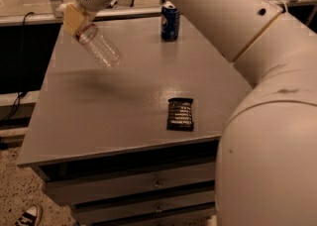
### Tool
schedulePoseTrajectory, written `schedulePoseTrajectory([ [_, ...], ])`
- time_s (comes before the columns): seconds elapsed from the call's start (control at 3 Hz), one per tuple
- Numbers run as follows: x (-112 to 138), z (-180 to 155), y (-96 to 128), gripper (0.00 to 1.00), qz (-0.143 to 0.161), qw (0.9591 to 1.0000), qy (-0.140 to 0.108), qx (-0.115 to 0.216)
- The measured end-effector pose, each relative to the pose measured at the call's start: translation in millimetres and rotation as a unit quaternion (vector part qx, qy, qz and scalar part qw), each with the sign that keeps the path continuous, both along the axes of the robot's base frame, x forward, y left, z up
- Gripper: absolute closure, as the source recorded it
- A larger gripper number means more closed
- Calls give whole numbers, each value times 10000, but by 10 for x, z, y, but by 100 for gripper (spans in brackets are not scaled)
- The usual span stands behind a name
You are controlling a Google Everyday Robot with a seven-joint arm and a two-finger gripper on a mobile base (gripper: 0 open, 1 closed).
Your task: Place water bottle upright
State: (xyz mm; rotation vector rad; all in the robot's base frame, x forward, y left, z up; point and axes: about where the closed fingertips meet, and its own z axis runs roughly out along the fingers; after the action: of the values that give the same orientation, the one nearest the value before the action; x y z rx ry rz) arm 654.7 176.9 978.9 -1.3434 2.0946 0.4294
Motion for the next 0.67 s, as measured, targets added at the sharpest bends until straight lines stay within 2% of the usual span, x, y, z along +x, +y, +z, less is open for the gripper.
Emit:
schedulePoseTrajectory([
  [0.33, -61, 346, -277, 100, 404, 9949, -366, 849],
  [0.67, -222, 595, -560, 100, 819, 9798, -686, 1690],
])
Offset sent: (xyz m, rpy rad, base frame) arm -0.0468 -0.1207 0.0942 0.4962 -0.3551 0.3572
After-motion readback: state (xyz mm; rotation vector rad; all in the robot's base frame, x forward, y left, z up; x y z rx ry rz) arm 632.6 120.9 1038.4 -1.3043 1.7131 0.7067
